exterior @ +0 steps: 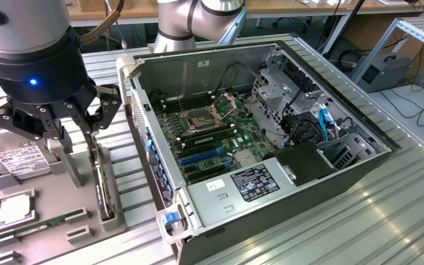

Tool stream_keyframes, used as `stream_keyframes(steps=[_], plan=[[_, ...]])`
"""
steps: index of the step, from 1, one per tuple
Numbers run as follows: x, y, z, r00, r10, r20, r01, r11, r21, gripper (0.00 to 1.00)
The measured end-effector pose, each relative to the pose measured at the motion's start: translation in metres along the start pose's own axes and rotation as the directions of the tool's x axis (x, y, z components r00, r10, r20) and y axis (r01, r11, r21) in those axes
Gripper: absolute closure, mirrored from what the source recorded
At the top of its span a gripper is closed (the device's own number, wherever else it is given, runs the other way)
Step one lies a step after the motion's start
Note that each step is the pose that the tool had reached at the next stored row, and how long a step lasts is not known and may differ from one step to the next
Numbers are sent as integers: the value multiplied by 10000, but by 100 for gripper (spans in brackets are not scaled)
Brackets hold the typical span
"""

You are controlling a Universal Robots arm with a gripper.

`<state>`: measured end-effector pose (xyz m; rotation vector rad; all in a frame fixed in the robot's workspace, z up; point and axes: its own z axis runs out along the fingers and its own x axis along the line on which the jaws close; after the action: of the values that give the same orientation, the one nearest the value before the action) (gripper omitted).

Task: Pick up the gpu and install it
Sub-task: 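Pick up the gpu and move the gpu toward the slot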

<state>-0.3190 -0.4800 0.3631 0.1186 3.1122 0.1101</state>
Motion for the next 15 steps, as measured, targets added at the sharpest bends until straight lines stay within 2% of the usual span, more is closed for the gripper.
stream_keyframes(steps=[5,15], plan=[[7,-20,272,10000,0,0,0,10000,0,64],[8,-27,303,10000,0,1,0,10000,-1,64]])
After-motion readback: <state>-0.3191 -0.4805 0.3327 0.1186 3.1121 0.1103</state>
